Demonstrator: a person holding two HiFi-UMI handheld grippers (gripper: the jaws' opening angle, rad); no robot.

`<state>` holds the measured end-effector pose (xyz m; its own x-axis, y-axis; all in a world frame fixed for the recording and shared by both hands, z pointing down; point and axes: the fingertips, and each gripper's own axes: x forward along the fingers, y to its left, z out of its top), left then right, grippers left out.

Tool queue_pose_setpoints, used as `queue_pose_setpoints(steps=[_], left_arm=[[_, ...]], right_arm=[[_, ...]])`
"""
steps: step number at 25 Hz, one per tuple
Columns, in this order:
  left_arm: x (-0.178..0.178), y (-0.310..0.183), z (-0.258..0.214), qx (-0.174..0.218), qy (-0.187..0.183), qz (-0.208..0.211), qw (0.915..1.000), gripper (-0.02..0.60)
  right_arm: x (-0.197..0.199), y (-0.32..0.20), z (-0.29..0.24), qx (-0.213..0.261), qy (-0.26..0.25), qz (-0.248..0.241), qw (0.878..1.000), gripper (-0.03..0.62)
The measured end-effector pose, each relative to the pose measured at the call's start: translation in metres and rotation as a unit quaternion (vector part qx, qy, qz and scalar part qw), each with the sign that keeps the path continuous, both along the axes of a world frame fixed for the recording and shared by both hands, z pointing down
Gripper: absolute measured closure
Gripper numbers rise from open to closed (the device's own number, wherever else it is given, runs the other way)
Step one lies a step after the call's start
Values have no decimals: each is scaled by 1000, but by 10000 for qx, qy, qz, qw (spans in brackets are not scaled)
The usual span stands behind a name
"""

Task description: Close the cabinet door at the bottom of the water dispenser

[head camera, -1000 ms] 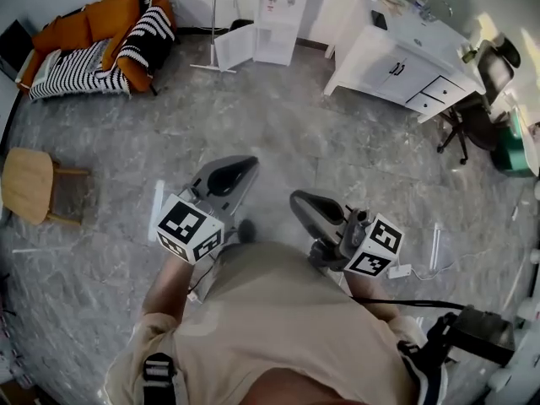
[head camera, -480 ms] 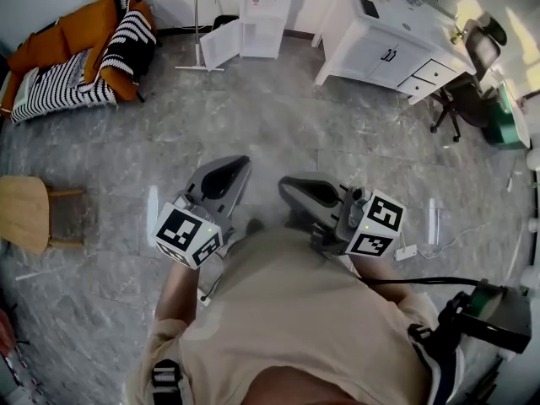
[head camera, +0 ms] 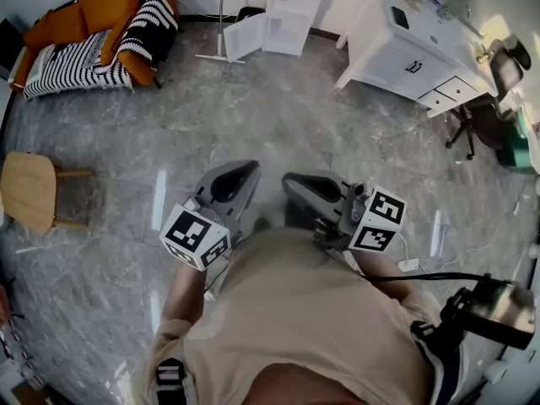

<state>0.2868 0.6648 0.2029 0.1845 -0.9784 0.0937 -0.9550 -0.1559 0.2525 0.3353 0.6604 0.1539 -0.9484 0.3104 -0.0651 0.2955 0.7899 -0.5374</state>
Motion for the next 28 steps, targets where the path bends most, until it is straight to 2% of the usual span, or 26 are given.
queue_pose_setpoints(steps=[5, 9, 13, 16, 22, 25, 28], left_arm=[[-8, -37, 6, -339, 2, 110, 9994, 588], [-10, -89, 1, -526, -40, 170, 9985, 588], [-3, -149, -10, -792, -276, 412, 9956, 588], [3, -199, -24, -803, -390, 536, 9946, 587], [-4, -264, -17, -1065, -557, 599, 9909, 587], [-16, -287, -12, -1134, -555, 420, 9911, 587], [-10, -312, -12, -1142, -597, 363, 9910, 586]], right_arm=[[-12, -45, 8, -507, 47, 166, 9986, 580], [-15, -100, 5, -814, -10, 281, 9963, 580], [-4, -169, 12, -1147, -134, 790, 9902, 580], [2, -222, 22, -1353, -44, 1012, 9856, 580], [-13, -292, 31, -1583, -115, 1033, 9819, 580], [-25, -320, 39, -1687, -83, 889, 9816, 580], [-17, -346, 52, -2001, 51, 768, 9767, 580]])
